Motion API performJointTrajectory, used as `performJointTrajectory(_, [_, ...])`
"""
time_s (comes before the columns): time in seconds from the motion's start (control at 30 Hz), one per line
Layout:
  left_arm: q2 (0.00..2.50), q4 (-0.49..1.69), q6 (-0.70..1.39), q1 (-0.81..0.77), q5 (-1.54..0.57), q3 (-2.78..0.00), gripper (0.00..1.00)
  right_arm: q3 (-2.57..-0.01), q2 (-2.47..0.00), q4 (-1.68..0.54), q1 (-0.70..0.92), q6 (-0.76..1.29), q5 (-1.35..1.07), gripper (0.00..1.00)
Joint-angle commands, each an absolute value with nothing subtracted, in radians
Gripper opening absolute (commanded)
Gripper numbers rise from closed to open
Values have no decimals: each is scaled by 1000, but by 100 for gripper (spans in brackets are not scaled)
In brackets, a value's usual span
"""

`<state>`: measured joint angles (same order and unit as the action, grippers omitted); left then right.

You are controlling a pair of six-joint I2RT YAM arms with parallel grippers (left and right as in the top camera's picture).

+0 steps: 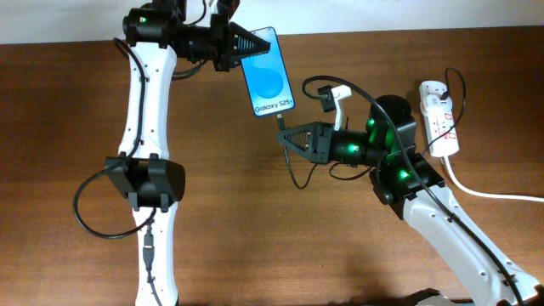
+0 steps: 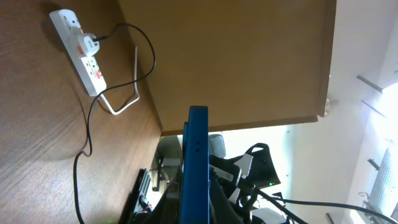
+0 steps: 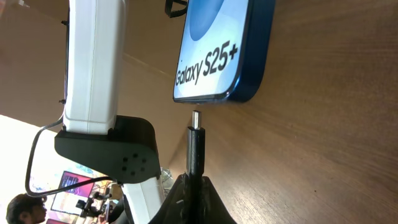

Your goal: Plug charger to phone and switch on socket

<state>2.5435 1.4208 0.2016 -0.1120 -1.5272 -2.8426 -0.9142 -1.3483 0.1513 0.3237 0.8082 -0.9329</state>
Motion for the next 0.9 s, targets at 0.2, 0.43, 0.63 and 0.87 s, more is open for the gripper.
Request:
performJointTrajectory(0.2, [2524,1414,185,-148,-1574,-2866,0,-921,-1349,157,320,799,-923,4])
performJointTrajectory(0.43, [2524,1414,154,-148,-1574,-2866,0,-921,-1349,158,320,802,-905,4])
performJointTrajectory(0.63, [2524,1431,59,-151,-1575,-2866,0,-921,-1349,159,320,801,-886,4])
performJointTrajectory(0.87, [2524,1452,59,-151,-1574,-2866,0,-921,-1360,202,320,798,-868,4])
